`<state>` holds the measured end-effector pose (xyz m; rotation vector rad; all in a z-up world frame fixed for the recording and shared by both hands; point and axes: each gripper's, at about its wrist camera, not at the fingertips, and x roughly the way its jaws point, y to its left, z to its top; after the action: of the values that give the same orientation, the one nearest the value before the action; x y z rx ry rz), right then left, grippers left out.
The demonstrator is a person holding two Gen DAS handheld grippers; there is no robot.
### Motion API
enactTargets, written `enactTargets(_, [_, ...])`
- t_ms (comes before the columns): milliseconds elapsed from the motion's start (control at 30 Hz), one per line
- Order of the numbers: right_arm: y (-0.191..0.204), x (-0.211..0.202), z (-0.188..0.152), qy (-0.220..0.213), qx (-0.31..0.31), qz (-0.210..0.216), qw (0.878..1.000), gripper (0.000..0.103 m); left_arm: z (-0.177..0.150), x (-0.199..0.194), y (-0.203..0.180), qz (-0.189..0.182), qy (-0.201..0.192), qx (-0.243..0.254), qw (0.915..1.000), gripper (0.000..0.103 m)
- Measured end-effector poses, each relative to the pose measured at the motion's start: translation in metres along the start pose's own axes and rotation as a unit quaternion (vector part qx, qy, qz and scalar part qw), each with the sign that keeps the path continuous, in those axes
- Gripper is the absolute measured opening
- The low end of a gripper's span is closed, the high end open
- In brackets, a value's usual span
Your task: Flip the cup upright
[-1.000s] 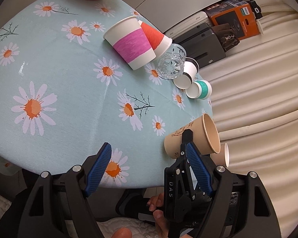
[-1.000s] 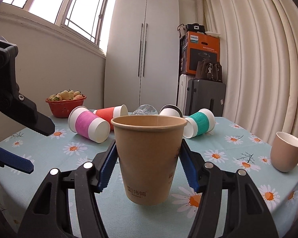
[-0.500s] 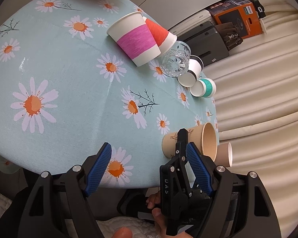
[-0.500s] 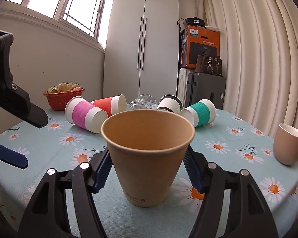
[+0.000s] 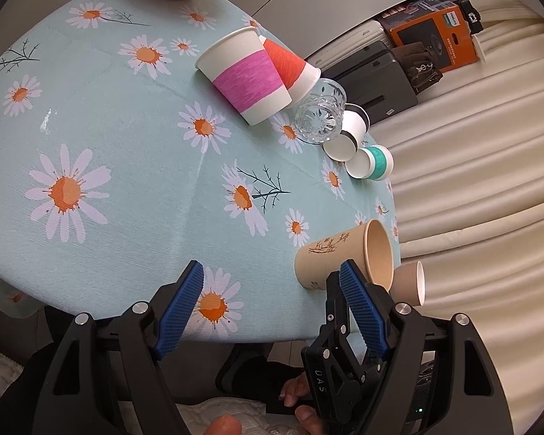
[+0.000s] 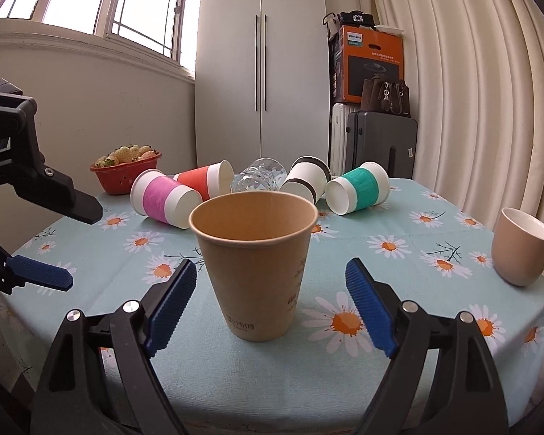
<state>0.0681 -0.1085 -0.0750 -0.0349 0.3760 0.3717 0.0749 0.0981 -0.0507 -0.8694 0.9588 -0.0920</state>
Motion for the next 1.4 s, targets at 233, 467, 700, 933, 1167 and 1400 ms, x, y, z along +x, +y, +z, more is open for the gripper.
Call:
enactTargets(233, [-0.018, -0.033, 0.017, 0.029, 0.012, 0.018, 0.999, 0.086, -0.005, -0.01, -0.012, 0.005, -0.013, 0.025, 0.9996, 0.076])
enactTargets(467, [-0.031, -0.07, 0.048, 0.028, -0.003, 0.05, 0.998, 0.09, -0.019, -0.024, -0.027, -0.001, -0.03, 0.057, 0.9979, 0.076])
enactTargets(700, [-0.049, -0.094, 0.08, 0.061, -0.023, 0.097, 0.993, 0.09, -0.036, -0.042, -0.048, -0.007, -0.049, 0.106, 0.9931, 0.076])
enactTargets(933, [-0.066, -0.101, 0.117, 0.096, -0.042, 0.117, 0.988, 0.093, -0.049, -0.063, -0.075, 0.016, -0.079, 0.18, 0.9803, 0.076])
enactTargets(1167, [-0.083, -0.09, 0.127, 0.129, -0.063, 0.123, 0.982, 0.093, -0.062, -0.069, -0.091, 0.042, -0.092, 0.24, 0.9655, 0.076])
enactTargets(1400, [-0.096, -0.075, 0.111, 0.164, -0.056, 0.141, 0.975, 0.094, -0.076, -0.056, -0.091, 0.078, -0.094, 0.285, 0.9508, 0.076])
